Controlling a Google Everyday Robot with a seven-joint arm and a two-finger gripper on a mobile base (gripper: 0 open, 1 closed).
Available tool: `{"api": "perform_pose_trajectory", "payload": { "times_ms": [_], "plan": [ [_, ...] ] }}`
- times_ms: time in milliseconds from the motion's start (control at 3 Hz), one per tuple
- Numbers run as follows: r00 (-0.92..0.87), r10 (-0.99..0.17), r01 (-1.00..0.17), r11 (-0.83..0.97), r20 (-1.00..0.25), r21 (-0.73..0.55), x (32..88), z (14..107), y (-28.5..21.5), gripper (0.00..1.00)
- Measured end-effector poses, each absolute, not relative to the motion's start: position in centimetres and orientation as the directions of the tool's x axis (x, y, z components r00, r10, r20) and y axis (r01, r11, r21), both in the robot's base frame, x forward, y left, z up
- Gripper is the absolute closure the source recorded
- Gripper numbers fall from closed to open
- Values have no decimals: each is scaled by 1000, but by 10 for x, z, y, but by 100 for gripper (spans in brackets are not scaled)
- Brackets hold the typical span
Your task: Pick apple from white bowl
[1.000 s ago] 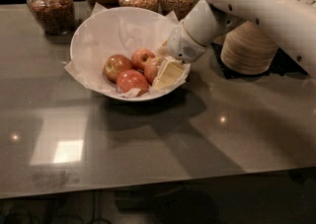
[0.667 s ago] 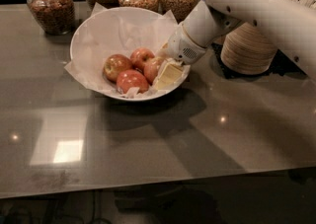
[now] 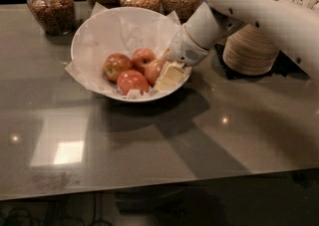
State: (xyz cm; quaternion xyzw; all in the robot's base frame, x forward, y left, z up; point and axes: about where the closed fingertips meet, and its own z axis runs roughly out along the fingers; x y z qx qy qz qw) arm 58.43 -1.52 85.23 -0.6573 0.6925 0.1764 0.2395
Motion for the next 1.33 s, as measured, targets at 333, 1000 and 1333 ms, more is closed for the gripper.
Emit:
{"api": "perform_pose_trajectory", "payload": {
  "times_ms": [333,1000,1333],
  "plan": [
    [-21,-826,-995,74,-564,-70,584,852,-15,100],
    [-13,-752,-999,39,-659,-24,575,872,-2,100],
    [-14,-691,-999,33,-722,-12,572,893,1,100]
  ]
}}
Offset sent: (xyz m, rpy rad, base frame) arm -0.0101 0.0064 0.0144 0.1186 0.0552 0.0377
